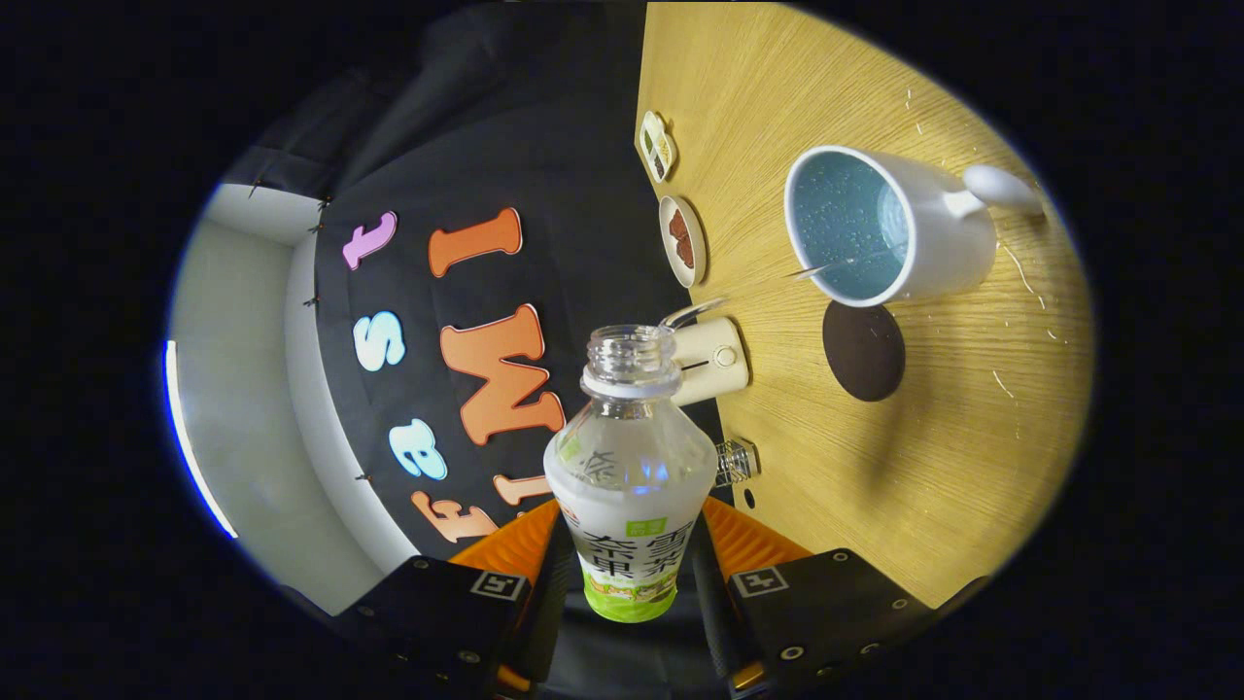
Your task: Take the bottle from table, then pour the juice into the cup, finally place the bottle on the coaster
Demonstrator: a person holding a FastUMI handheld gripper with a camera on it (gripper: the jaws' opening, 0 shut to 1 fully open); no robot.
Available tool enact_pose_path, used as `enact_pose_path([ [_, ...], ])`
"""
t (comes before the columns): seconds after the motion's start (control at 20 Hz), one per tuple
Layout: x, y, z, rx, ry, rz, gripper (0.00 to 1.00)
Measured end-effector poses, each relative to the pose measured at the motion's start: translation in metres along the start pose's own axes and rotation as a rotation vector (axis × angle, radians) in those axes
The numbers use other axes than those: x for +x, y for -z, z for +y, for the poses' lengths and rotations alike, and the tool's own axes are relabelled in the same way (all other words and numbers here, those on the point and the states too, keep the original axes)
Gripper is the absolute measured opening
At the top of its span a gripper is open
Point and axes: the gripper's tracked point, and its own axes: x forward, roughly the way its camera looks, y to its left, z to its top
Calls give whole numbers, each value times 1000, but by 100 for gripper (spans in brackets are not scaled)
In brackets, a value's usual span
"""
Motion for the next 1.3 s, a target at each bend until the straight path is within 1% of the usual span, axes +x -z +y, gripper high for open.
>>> enact_pose_path([
  [0.2, 1, -1, -2, -1, 7, -3, 62],
  [0.5, 1, -2, -4, 36, 7, -6, 62],
  [1.3, 1, -5, 12, 88, -16, -7, 62],
])
